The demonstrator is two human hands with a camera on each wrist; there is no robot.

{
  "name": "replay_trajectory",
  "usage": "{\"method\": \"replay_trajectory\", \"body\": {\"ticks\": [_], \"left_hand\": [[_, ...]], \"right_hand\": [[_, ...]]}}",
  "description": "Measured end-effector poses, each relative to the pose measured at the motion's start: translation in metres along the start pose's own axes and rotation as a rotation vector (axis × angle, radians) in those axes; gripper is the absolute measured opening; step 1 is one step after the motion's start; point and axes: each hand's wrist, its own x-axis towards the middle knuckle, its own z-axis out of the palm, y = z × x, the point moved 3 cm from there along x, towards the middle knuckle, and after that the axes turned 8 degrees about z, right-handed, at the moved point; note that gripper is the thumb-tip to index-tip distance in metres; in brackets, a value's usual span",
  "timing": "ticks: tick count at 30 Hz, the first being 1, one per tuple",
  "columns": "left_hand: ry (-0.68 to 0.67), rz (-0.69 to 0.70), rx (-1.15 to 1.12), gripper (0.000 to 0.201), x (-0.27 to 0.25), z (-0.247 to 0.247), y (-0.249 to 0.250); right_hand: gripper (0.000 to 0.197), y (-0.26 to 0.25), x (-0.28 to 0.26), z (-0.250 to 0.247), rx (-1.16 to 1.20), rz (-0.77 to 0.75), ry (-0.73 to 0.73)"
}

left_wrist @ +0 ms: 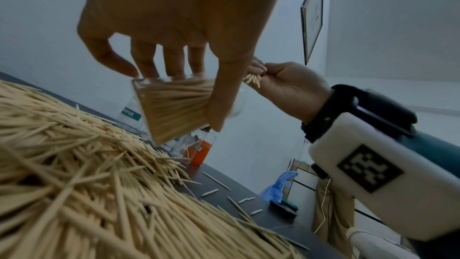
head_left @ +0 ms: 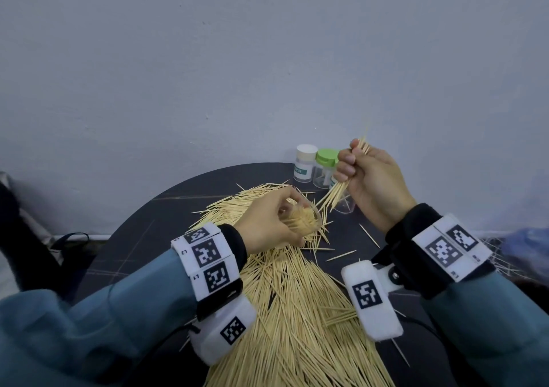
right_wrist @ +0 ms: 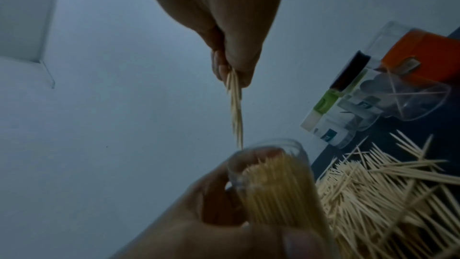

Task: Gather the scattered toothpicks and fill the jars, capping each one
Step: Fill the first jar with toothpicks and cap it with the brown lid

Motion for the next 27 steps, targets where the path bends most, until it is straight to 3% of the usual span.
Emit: {"method": "replay_trajectory", "body": {"ticks": [5, 11, 16, 20, 27], "left_hand": [[-0.050, 0.034, -0.025, 0.055, 0.000, 0.007, 0.005], [-0.053, -0.001, -0.238, 0.046, 0.002, 0.008, 0.006], [0.014, -0.006, -0.338, 0.047, 0.003, 0.005, 0.009], [0.025, -0.002, -0.369, 0.033, 0.004, 0.003, 0.009], [-0.019, 0.004, -0.338, 0.034, 0.003, 0.004, 0.008]], "right_hand": [[0.029, 0.023, -0.004, 0.003, -0.073, 0.018, -0.002], [0.025, 0.031, -0.011, 0.010, -0.299, -0.049, -0.044], [0.021, 0.027, -0.019, 0.011, -0.376, -0.055, -0.125], [0.014, 0.036, -0.023, 0.012, -0.400, 0.015, -0.218], [0.029, 0.025, -0.013, 0.001, -0.551, -0.074, -0.131]]}}
